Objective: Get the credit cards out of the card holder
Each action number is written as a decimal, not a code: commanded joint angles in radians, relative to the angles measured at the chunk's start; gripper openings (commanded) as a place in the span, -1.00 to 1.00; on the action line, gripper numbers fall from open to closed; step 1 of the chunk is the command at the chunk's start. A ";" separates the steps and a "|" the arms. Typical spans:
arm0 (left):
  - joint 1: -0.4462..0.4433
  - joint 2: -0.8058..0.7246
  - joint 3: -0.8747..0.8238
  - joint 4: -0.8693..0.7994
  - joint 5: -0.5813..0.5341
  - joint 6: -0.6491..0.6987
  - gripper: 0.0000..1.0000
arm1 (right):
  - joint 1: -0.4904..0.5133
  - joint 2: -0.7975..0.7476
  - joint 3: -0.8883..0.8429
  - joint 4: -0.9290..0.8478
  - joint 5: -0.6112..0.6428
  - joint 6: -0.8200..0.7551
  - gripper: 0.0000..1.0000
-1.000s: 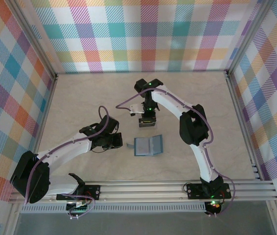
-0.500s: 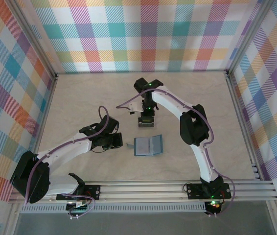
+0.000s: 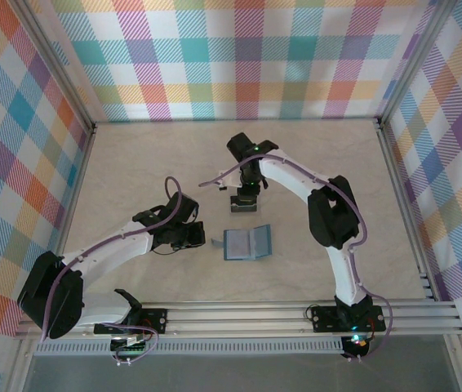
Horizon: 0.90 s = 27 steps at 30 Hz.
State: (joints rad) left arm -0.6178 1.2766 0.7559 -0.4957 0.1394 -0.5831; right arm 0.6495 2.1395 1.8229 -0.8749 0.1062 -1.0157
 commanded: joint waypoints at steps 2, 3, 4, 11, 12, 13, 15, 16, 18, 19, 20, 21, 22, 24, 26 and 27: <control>0.013 0.015 0.020 -0.009 0.014 0.000 -0.82 | 0.006 -0.037 -0.043 0.091 0.001 0.019 -0.20; 0.013 0.019 0.021 -0.009 0.015 -0.001 -0.82 | 0.006 -0.033 -0.047 0.091 -0.001 0.017 -0.19; 0.013 0.018 0.021 -0.007 0.018 0.000 -0.82 | 0.006 -0.030 -0.049 0.086 -0.007 0.017 -0.19; 0.013 0.035 0.033 0.003 0.037 0.001 -0.81 | 0.007 -0.049 -0.056 0.056 -0.035 0.026 -0.19; 0.013 0.039 0.036 0.003 0.041 0.002 -0.81 | 0.007 -0.060 -0.057 0.060 -0.038 0.028 -0.19; 0.014 0.046 0.041 0.004 0.044 0.003 -0.81 | 0.007 -0.074 -0.058 0.064 -0.040 0.028 -0.19; 0.013 0.054 0.049 0.005 0.049 0.005 -0.81 | 0.007 -0.095 -0.059 0.073 -0.043 0.028 -0.18; 0.013 0.061 0.054 0.005 0.050 0.005 -0.81 | 0.007 -0.104 -0.059 0.075 -0.043 0.027 -0.18; 0.013 0.067 0.060 0.007 0.053 0.006 -0.81 | 0.006 -0.115 -0.063 0.086 -0.045 0.023 -0.17; 0.013 0.071 0.062 0.009 0.056 0.005 -0.81 | 0.007 -0.115 -0.065 0.096 -0.045 0.021 -0.17; 0.013 0.072 0.064 0.010 0.059 0.006 -0.81 | 0.007 -0.110 -0.065 0.104 -0.041 0.017 -0.16; 0.013 0.072 0.066 0.010 0.058 0.006 -0.81 | 0.006 -0.102 -0.064 0.110 -0.037 0.016 -0.16; 0.013 0.072 0.069 0.009 0.059 0.007 -0.81 | 0.006 -0.092 -0.059 0.114 -0.029 0.013 -0.16; 0.013 0.073 0.070 0.008 0.059 0.009 -0.81 | 0.007 -0.069 -0.056 0.127 -0.013 0.010 -0.16; 0.013 0.070 0.069 0.006 0.058 0.008 -0.81 | 0.007 -0.048 -0.064 0.150 0.002 0.007 -0.15; 0.013 0.069 0.066 0.004 0.058 0.008 -0.81 | 0.007 -0.039 -0.069 0.160 0.006 0.005 -0.14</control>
State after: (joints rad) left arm -0.6163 1.3430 0.8028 -0.4911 0.1860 -0.5827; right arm 0.6495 2.0644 1.7634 -0.7486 0.1040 -1.0039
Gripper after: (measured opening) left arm 0.093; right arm 0.426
